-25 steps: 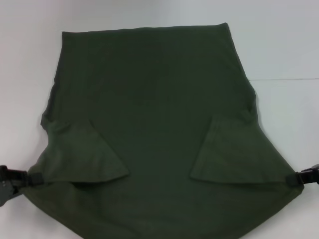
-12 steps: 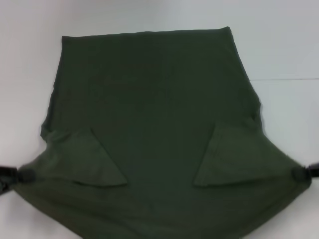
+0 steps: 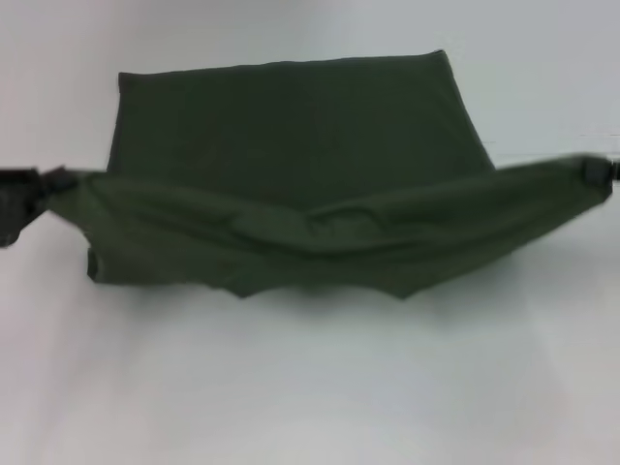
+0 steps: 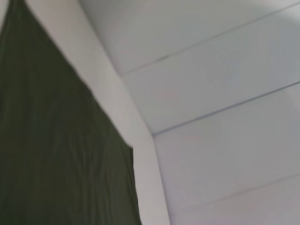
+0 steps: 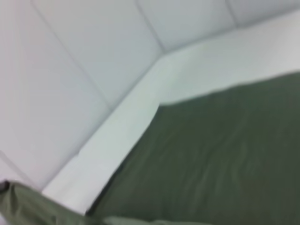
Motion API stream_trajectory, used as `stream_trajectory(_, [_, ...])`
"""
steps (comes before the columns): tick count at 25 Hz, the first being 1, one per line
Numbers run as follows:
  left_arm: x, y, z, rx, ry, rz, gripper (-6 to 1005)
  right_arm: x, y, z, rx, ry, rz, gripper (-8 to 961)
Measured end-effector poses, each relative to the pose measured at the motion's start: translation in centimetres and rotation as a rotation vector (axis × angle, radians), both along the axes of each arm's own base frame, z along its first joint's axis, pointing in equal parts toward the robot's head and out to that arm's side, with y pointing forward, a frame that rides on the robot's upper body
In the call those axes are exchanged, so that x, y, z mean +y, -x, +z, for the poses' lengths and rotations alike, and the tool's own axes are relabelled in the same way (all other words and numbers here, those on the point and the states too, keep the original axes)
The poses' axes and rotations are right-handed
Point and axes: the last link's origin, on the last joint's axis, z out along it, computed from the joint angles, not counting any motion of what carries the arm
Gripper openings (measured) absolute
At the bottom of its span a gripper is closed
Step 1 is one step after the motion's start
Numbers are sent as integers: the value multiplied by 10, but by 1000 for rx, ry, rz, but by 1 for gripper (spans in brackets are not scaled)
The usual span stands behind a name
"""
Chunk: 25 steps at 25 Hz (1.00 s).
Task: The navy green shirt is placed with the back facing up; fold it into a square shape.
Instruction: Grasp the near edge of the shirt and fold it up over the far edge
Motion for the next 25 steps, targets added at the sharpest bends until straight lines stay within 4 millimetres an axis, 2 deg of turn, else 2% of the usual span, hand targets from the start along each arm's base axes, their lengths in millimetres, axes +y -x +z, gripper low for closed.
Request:
stream_trajectory(4, [25,-10,-5,34,-77,1,15,17,8,-1,37,-96,-10,102])
stream_trajectory(8, [41,-14,-10,43,-146,24,16,34,15,-8,42,-179,-31,107])
stream_trajectory(15, [57,-12,-20,59,-278,95,16,65,29,-27,0,-295,-67,116])
stream_trajectory(25, [78,-29,-49,138,-384,120,15,96,45,-65,-121,-433,-104,128])
